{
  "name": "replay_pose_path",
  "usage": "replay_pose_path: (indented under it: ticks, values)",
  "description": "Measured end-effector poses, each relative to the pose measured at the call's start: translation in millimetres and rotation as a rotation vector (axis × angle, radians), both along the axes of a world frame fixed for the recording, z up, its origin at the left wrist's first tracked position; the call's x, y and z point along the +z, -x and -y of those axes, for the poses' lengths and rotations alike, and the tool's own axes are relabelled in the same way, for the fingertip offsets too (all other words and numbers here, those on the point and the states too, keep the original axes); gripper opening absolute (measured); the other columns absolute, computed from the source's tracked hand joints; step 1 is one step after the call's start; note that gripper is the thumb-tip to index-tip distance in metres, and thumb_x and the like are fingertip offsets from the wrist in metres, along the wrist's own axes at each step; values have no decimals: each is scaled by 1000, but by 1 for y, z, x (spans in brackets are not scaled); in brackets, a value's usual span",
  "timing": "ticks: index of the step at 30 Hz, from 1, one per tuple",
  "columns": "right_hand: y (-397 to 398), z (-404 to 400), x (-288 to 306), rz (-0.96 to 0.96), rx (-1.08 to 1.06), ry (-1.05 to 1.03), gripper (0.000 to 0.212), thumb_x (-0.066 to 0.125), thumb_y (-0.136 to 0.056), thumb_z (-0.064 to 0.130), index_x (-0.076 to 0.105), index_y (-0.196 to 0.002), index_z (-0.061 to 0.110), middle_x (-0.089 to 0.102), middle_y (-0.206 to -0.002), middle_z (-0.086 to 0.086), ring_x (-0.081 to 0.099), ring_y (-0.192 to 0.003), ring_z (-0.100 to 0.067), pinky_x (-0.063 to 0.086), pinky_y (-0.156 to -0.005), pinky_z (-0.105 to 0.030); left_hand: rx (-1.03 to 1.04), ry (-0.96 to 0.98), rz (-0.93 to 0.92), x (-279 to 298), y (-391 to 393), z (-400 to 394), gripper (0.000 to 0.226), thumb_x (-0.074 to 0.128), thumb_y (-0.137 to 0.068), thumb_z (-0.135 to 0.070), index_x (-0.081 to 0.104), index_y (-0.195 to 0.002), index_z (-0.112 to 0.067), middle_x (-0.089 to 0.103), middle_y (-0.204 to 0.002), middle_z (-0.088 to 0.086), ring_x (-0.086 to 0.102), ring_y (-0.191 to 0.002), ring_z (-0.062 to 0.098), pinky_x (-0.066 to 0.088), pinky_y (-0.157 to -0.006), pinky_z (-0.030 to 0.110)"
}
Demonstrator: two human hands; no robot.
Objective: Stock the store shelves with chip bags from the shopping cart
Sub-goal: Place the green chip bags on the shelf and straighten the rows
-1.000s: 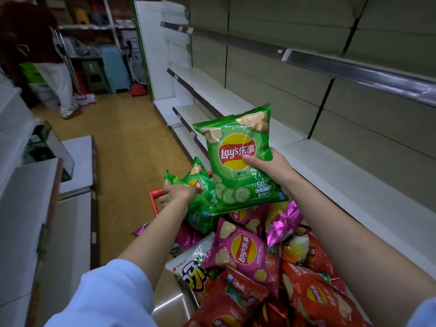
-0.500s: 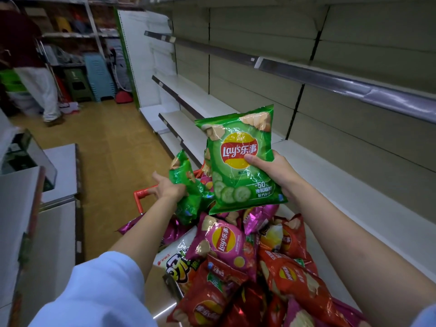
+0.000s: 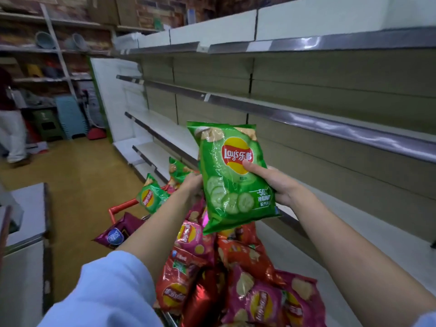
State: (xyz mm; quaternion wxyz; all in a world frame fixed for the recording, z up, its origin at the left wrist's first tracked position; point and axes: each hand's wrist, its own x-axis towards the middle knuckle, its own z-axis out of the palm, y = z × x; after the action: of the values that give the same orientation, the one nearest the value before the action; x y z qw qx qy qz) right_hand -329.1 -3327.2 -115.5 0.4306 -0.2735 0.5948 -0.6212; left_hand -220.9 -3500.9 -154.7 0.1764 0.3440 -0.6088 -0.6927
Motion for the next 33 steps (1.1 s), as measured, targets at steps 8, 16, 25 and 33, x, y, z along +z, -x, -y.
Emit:
replay_pose_path:
  ticks: [8,16,25,33]
  values:
    - [-22,-155,29,-74,-132,22,47,72,-72,35,63,-110,9,73,-106,-15,72,-87,-24,60,-79,-35,-302,-128,-242,33,9,-143,33,41,-99,-26,63,-98,-2,67,-96,16,64,-85,26,55,-80,38]
    - [-42,-300,44,-16,-360,118,57,74,-65,42,66,-109,7,74,-103,-13,73,-86,-23,59,-80,-36,-521,-90,-263,44,14,-254,30,53,-89,-24,58,-112,-6,66,-87,13,58,-79,25,48,-78,35]
    - [-70,-462,55,-57,-706,77,51,70,-69,40,67,-107,7,73,-104,-15,72,-86,-26,59,-79,-39,-950,-248,-295,57,34,-400,41,71,-62,-11,61,-101,-4,73,-84,10,71,-69,22,59,-62,32]
    - [-93,-574,47,-176,-1086,55,56,76,-66,38,65,-111,7,75,-98,-12,73,-86,-26,58,-81,-39,-951,-82,-265,45,68,-514,75,79,-69,-8,29,-126,-12,59,-113,13,64,-95,27,55,-78,40]
